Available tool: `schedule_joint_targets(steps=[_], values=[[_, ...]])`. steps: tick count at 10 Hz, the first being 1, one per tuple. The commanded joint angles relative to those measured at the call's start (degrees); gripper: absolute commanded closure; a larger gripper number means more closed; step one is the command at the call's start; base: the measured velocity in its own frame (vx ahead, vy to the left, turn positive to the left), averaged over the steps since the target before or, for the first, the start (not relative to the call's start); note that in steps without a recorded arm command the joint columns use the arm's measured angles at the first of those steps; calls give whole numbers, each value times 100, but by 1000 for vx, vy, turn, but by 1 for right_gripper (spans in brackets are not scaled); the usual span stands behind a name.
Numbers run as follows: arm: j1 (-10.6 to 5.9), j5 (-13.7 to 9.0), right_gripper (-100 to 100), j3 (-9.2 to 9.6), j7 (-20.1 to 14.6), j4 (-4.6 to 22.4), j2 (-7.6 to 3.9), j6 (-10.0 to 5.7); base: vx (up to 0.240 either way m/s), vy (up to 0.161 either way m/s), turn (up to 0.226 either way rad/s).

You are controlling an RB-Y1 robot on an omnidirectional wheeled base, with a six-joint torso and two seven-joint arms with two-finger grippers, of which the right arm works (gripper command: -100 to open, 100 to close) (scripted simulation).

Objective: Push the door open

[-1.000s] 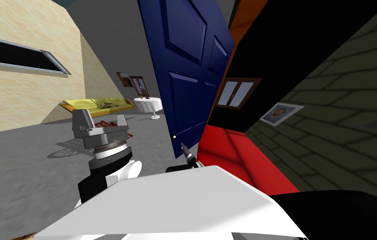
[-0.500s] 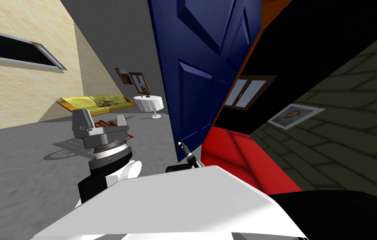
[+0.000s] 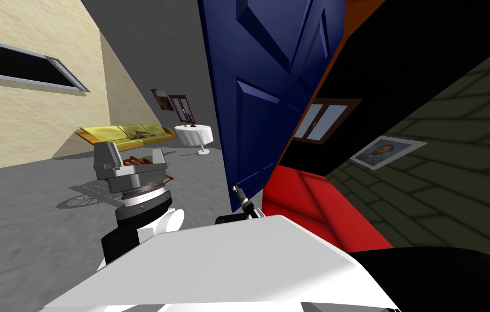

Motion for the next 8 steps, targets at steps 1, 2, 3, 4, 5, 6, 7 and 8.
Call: schedule_joint_targets(steps=[1, 2, 3, 4, 5, 6, 7, 8], values=[[13, 0, 100, -1, -1, 10, -8, 7, -12, -9, -2], [13, 0, 100, -1, -1, 10, -8, 7, -6, -2, -4], [13, 0, 100, -1, -1, 10, -8, 7, 0, 0, 0], [-12, -66, 100, -98, 29, 22, -119, 15, 39, 102, -31], [-19, -85, 100, -126, 37, 26, -142, 18, 93, 154, -78], [-34, -128, 100, -190, 56, 34, -184, 23, 119, 132, -76], [-51, -177, 100, -262, 76, 43, -213, 29, 130, 149, -64], [-60, -202, 100, -300, 87, 48, -222, 33, 128, 155, -35]])
